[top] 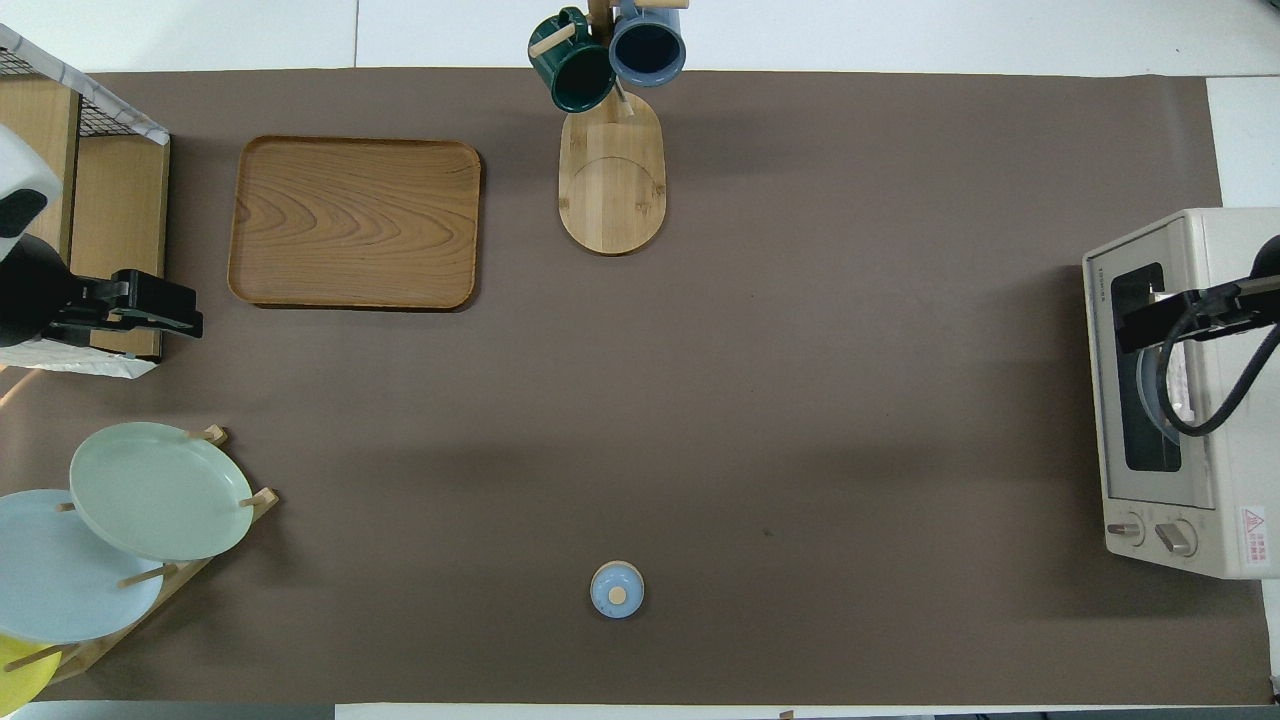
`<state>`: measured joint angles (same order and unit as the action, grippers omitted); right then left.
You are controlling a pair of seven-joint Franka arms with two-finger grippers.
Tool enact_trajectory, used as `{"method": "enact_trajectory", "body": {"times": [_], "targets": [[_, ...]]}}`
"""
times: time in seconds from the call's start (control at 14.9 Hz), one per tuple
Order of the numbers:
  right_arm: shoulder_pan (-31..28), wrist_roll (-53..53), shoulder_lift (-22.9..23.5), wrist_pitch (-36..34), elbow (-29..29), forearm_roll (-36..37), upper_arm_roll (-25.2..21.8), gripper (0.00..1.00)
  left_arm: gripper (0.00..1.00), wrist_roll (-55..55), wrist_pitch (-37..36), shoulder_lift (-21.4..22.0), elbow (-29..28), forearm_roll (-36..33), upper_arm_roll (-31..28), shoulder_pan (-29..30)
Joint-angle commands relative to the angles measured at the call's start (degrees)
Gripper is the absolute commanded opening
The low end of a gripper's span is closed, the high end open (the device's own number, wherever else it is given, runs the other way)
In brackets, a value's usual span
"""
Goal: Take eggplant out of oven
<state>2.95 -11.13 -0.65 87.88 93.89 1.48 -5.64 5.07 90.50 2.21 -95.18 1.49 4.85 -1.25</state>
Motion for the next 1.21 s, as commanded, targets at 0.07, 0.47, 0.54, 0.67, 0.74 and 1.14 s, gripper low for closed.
{"method": "enact_trajectory", "body": {"times": [0.07,0.47,0.54,0.67,0.74,1.14], "targets": [[0.0,0.8,-0.1,-1.0,-0.5,0.1,0.3,1.00,1.00,-0.4,-0.7,0.0,0.3,-0.8,0.5,0.6],[-0.6,-2.6,-1.4,0.5,1.9,0.2,0.5,0.83,1.00,-0.4,-0.7,0.0,0.3,-0.8,0.5,0.6],[-0.6,-2.7,-1.5,1.5,2.4,0.3,0.5,0.47,1.00,-0.4,-0.8,0.0,0.3,-0.8,0.5,0.6],[-0.8,-3.1,-2.9,4.7,5.9,0.4,0.4,0.00,1.00,-0.4,-0.7,-0.1,0.3,-0.8,0.5,0.6],[-1.6,-4.1,-4.3,8.0,9.4,0.3,0.0,0.00,1.00,-0.4,-0.7,0.0,0.3,-0.8,0.4,0.6],[-3.0,4.0,-6.4,16.5,18.0,8.2,-0.2,0.00,1.00,-0.4,-0.7,0.0,0.3,-0.8,0.5,0.6]]}}
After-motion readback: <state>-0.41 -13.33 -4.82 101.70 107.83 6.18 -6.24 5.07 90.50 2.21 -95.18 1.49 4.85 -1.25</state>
